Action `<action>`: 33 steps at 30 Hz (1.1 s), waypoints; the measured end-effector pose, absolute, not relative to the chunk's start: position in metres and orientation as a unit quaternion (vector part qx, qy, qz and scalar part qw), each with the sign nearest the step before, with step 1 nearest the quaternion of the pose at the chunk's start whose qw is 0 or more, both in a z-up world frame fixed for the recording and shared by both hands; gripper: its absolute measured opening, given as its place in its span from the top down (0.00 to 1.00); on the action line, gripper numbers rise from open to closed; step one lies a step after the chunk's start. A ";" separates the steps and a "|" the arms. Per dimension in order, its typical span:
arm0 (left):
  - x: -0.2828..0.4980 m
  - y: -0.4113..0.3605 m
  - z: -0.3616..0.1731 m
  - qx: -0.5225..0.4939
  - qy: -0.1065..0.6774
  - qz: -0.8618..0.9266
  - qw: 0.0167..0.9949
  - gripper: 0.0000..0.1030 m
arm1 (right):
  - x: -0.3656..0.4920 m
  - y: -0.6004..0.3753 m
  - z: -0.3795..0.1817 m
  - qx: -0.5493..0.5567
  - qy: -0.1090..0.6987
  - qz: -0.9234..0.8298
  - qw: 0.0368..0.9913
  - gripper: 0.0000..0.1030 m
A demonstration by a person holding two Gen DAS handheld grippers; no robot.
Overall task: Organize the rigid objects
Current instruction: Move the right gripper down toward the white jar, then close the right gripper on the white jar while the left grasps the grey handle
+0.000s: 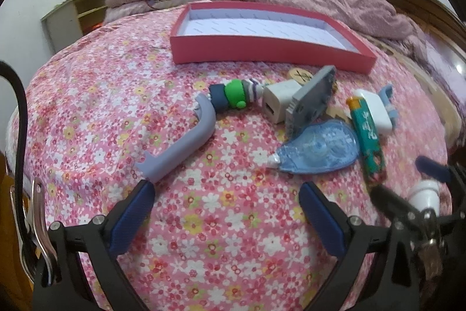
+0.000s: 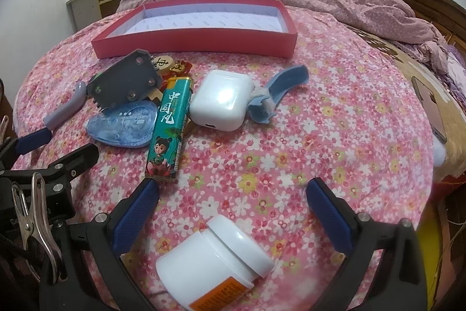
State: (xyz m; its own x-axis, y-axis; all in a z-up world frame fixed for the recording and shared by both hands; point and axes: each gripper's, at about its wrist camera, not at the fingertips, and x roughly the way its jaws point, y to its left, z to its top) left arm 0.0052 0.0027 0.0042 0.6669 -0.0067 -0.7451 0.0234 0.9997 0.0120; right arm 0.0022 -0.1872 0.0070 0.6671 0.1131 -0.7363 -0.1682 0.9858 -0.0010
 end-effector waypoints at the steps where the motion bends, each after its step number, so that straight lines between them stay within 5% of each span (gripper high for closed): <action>1: 0.006 0.005 0.005 0.013 0.413 -0.013 0.911 0.02 | 0.003 -0.187 0.008 -0.036 0.406 0.079 0.910 0.02; 33: -0.021 0.051 0.022 -0.031 0.389 -0.009 0.921 0.05 | -0.041 -0.204 0.014 -0.057 0.406 0.147 0.900 0.13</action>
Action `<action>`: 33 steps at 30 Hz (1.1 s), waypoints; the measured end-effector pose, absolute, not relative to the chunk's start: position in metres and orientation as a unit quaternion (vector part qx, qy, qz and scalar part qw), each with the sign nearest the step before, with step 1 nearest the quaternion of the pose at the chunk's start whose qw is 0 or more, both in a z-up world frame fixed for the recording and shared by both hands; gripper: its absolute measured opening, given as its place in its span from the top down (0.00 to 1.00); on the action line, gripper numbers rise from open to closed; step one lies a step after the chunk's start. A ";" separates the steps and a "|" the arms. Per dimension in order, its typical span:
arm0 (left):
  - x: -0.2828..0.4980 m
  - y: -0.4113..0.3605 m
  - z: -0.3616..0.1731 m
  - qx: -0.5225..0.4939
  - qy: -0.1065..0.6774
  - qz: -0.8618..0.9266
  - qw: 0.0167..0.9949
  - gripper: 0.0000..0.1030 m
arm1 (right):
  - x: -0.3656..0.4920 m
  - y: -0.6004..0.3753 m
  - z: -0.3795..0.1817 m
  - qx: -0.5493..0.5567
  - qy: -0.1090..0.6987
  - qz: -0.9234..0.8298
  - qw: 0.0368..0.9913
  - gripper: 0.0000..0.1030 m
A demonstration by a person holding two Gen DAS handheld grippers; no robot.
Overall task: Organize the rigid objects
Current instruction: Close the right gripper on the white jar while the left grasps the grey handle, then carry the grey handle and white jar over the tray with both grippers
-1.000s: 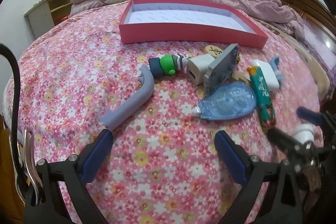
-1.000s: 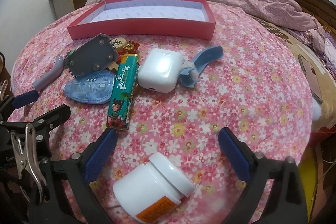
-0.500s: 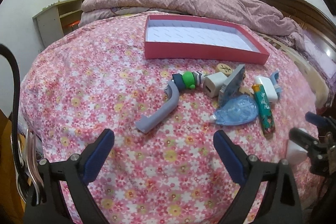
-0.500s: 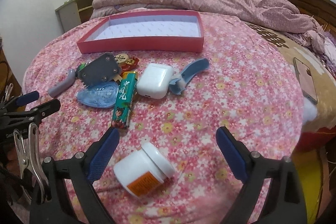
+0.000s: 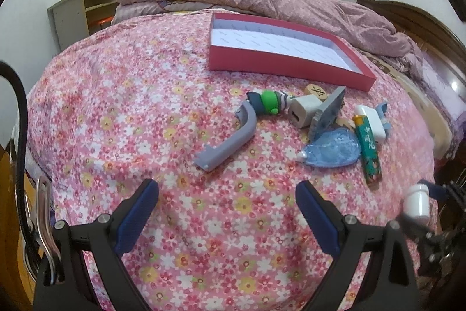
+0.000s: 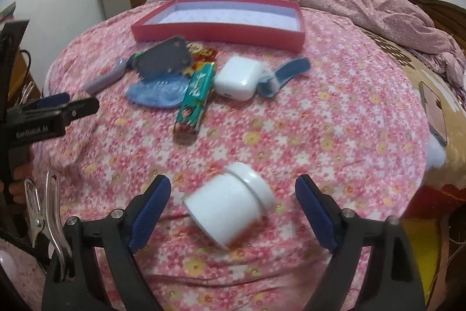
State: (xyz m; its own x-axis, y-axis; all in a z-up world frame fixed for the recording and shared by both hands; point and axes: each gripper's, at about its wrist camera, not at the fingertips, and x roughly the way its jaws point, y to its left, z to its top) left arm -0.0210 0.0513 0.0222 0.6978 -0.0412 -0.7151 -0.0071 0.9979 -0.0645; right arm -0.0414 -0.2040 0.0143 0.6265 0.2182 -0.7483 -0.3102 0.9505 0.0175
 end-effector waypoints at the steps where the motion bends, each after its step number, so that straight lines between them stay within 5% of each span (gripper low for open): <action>1: -0.021 0.052 0.022 -0.032 0.388 -0.007 0.921 0.05 | -0.042 -0.202 0.013 -0.058 0.409 0.149 0.899 0.13; 7: -0.012 0.057 0.025 -0.032 0.380 0.002 0.925 0.06 | -0.042 -0.198 0.006 -0.063 0.418 0.153 0.893 0.30; 9: -0.005 0.055 0.025 -0.027 0.377 -0.002 0.926 0.08 | -0.042 -0.200 0.007 -0.063 0.415 0.148 0.896 0.44; 22: 0.027 0.043 0.018 0.022 0.376 -0.022 0.926 0.49 | -0.040 -0.205 0.009 -0.049 0.412 0.153 0.897 0.44; 27: 0.030 0.044 0.018 0.021 0.381 -0.030 0.924 0.53 | -0.039 -0.204 0.009 -0.044 0.410 0.165 0.896 0.44; 30: 0.031 0.046 0.020 0.026 0.382 -0.032 0.923 0.82 | -0.038 -0.203 0.011 -0.044 0.409 0.171 0.895 0.44; 33: 0.029 0.047 0.022 0.014 0.388 -0.044 0.921 0.84 | -0.037 -0.202 0.014 -0.041 0.406 0.175 0.896 0.44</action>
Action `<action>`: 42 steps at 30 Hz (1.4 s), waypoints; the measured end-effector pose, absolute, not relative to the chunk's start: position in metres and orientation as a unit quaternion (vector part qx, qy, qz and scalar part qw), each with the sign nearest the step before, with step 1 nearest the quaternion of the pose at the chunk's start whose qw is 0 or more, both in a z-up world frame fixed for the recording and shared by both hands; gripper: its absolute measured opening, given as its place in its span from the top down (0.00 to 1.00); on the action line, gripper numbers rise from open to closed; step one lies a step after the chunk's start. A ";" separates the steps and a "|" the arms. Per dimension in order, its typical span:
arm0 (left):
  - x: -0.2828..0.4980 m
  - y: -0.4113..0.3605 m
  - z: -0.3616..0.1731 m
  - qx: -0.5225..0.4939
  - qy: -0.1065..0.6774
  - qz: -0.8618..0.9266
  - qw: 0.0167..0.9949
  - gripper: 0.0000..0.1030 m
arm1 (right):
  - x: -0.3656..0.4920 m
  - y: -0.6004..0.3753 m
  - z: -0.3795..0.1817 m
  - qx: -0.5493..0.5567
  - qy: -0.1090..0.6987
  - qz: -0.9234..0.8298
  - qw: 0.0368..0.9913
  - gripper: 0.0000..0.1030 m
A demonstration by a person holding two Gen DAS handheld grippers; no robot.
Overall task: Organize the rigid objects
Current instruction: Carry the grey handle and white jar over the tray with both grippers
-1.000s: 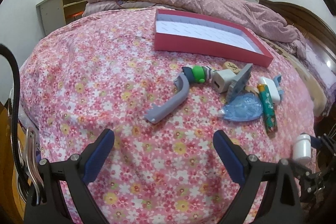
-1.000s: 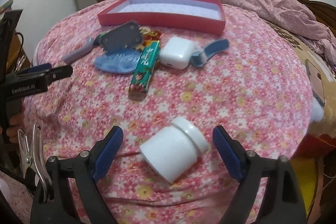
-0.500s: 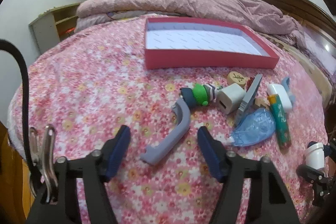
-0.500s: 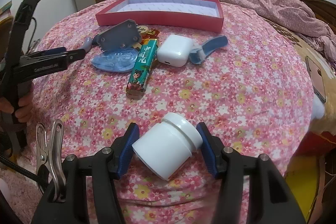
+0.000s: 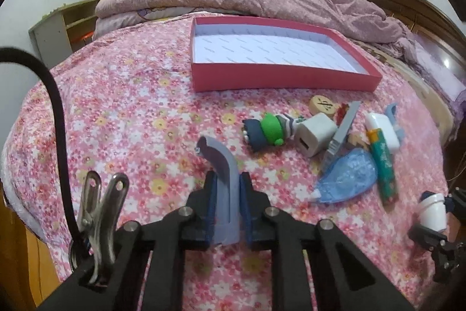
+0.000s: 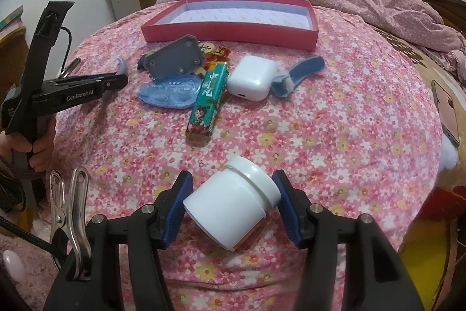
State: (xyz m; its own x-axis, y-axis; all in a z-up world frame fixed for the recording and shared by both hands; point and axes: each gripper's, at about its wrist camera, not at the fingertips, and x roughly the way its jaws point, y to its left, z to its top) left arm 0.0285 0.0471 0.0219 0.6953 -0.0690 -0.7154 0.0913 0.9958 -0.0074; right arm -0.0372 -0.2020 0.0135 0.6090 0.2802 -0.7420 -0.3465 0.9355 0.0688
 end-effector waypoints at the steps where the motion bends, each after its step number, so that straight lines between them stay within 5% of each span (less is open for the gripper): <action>1: 0.026 0.047 0.022 0.013 0.388 -0.047 0.920 0.84 | -0.037 -0.202 0.014 -0.040 0.405 0.175 0.896 0.44; 19: 0.026 0.034 0.076 -0.016 0.352 -0.081 0.932 0.84 | -0.004 -0.200 0.059 -0.013 0.376 0.207 0.903 0.44; 42: 0.139 -0.001 0.100 0.019 0.347 -0.074 0.935 0.84 | 0.136 -0.203 0.099 0.011 0.369 0.189 0.910 0.44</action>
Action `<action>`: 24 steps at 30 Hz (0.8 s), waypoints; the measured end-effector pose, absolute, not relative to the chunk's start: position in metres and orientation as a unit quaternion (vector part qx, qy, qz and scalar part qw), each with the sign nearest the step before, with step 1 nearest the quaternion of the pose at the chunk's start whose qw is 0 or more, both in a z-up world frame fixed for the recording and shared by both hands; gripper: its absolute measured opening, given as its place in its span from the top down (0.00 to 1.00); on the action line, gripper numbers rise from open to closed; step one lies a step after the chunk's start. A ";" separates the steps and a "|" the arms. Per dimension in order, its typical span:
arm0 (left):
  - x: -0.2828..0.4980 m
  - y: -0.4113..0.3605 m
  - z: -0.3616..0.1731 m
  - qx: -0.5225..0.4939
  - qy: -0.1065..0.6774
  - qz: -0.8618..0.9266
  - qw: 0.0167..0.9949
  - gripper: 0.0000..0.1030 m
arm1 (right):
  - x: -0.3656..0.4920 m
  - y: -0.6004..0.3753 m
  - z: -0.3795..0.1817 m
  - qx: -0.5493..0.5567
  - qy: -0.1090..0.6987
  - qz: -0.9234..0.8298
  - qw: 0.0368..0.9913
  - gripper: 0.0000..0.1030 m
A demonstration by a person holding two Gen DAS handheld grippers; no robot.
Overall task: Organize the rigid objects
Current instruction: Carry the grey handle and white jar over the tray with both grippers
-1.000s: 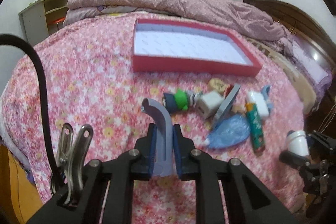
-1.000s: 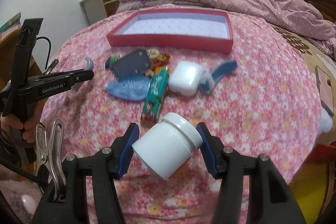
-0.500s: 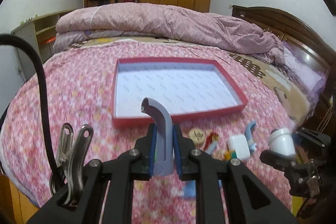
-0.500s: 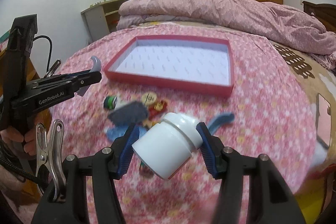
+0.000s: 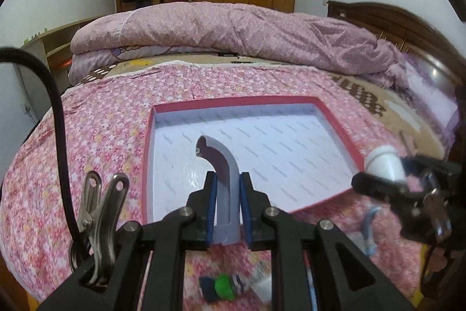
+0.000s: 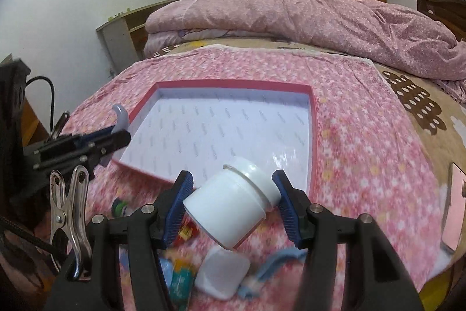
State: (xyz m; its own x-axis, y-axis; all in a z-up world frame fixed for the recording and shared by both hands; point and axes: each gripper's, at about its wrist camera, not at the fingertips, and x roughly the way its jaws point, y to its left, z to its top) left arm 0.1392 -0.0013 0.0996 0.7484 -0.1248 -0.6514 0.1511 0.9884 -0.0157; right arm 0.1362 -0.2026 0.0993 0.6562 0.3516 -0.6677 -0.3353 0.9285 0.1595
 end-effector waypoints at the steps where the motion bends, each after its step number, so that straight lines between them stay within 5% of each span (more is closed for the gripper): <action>1: 0.144 -0.003 0.096 0.024 0.350 -0.073 0.933 0.84 | 0.141 -0.202 0.098 0.012 0.371 0.188 0.910 0.44; 24: 0.211 -0.006 0.049 0.018 0.410 -0.045 0.911 0.84 | 0.206 -0.190 0.049 -0.010 0.425 0.148 0.893 0.44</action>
